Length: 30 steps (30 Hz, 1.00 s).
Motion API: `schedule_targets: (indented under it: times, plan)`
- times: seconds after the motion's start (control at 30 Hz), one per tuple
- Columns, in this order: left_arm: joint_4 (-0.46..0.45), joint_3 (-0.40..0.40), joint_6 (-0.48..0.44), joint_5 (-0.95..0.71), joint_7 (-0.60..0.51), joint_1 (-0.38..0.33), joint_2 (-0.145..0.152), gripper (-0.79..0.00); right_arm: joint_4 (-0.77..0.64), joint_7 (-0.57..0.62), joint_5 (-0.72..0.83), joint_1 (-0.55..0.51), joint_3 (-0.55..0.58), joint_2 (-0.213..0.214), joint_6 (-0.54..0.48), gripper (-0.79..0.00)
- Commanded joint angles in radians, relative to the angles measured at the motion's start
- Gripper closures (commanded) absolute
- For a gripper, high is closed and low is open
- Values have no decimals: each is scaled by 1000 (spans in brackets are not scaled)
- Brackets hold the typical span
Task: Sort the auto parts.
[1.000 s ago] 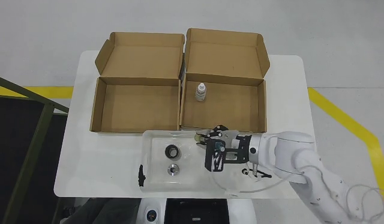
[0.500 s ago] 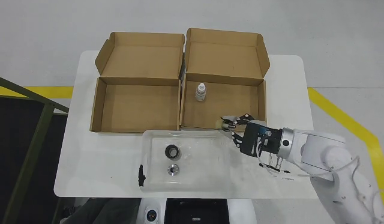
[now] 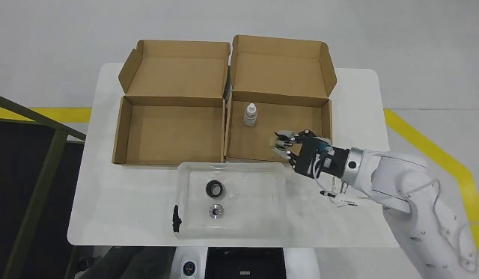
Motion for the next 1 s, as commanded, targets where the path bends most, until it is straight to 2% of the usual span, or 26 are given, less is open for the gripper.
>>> schedule_targets:
  times: [0.0, 0.27, 0.6, 0.97]
  plan:
    - [0, 0, 0, 0, 0, 0, 0, -785, 33, 28, 2, 39, -30, -4, 4, 0]
    - [0, 0, 0, 0, 0, 0, 0, -785, 114, 156, 49, 204, -152, -23, -14, 0]
    - [0, 0, 0, 0, 0, 0, 0, -785, 288, 302, 98, 405, -318, -59, -23, 0]
    - [0, 0, 0, 0, 0, 0, 0, -785, 435, 394, 63, 515, -448, -96, 29, 0]
